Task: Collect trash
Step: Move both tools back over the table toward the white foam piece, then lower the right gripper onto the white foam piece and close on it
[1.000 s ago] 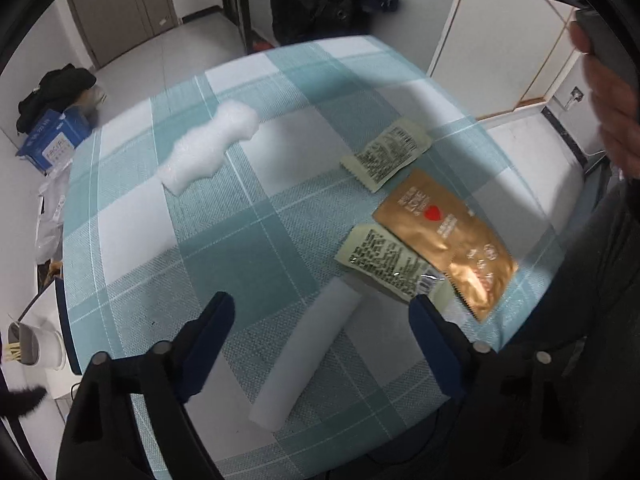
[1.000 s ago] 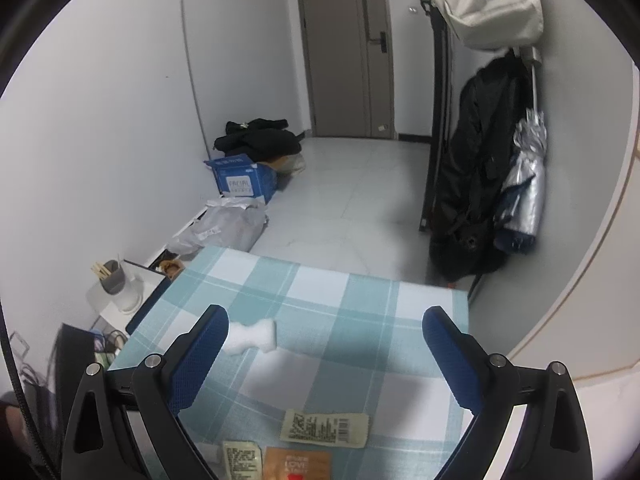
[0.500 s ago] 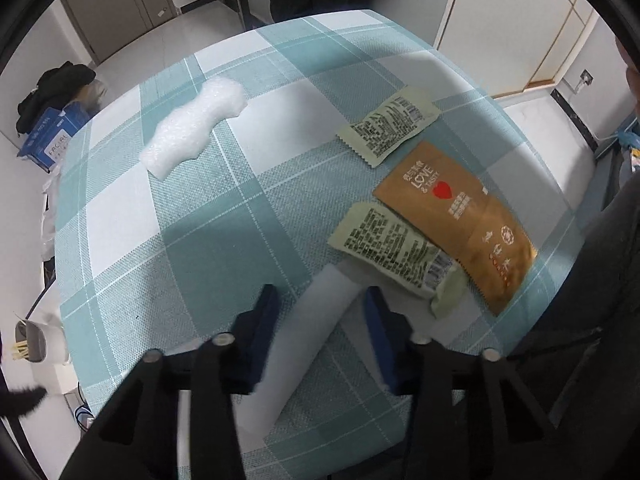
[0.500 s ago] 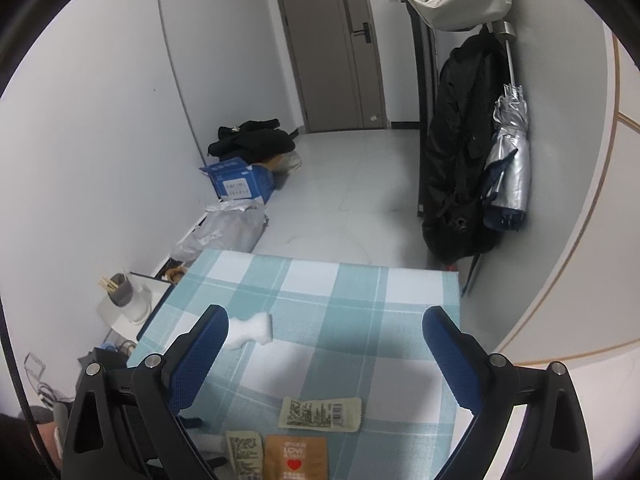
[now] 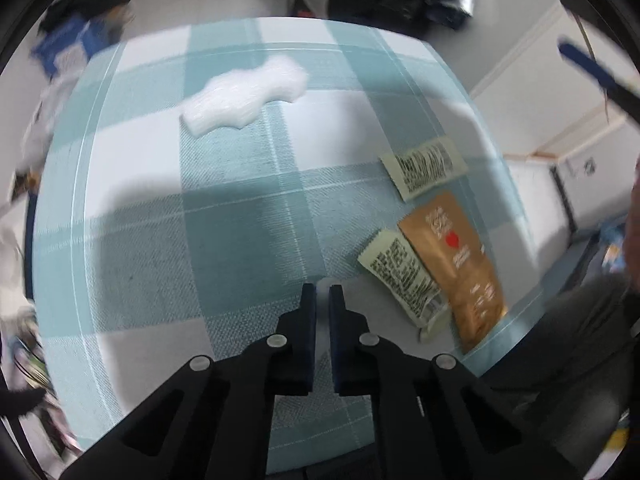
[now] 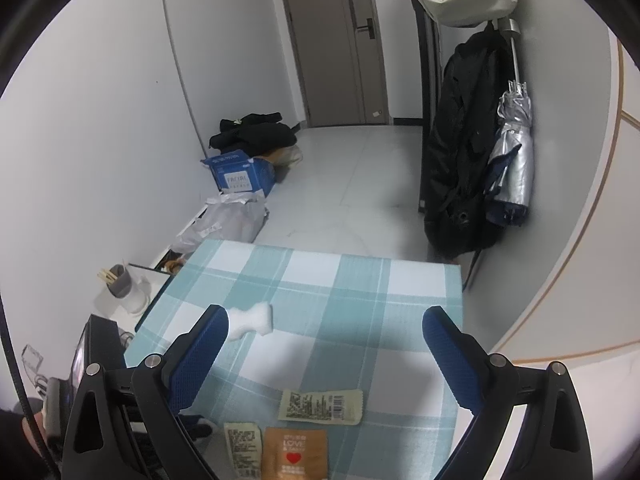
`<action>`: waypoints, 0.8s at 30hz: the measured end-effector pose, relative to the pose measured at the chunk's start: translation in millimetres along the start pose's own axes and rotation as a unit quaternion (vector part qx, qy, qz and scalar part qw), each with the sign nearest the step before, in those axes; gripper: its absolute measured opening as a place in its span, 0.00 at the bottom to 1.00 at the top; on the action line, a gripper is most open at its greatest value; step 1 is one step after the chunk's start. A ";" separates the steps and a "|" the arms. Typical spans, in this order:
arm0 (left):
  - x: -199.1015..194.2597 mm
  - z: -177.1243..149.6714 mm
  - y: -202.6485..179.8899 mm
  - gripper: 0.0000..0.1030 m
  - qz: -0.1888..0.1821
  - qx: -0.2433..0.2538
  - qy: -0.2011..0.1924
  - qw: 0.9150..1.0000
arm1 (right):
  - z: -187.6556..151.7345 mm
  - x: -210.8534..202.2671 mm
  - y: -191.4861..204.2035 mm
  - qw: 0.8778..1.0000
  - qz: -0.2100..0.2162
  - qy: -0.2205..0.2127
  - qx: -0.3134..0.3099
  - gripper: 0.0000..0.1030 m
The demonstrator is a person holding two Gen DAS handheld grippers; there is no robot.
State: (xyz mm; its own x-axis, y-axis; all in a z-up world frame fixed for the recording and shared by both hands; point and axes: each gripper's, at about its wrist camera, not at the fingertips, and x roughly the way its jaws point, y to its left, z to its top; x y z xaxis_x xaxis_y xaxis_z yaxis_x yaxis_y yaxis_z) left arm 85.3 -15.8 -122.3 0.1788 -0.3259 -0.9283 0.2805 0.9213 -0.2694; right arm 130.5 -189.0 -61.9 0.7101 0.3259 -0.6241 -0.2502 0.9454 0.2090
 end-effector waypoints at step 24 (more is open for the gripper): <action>-71.0 19.0 49.3 0.02 -0.065 -0.131 -0.166 0.975 | -10.0 58.9 31.9 0.995 0.035 0.090 0.030 0.94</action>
State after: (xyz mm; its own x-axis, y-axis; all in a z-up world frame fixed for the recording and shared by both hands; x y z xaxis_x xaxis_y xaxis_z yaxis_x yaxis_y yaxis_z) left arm 104.3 48.8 -64.9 0.4656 -0.4541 -0.7596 0.0785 0.8761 -0.4757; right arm 157.8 -139.8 -99.5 0.5616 0.3885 -0.7305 -0.2507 0.9213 0.2972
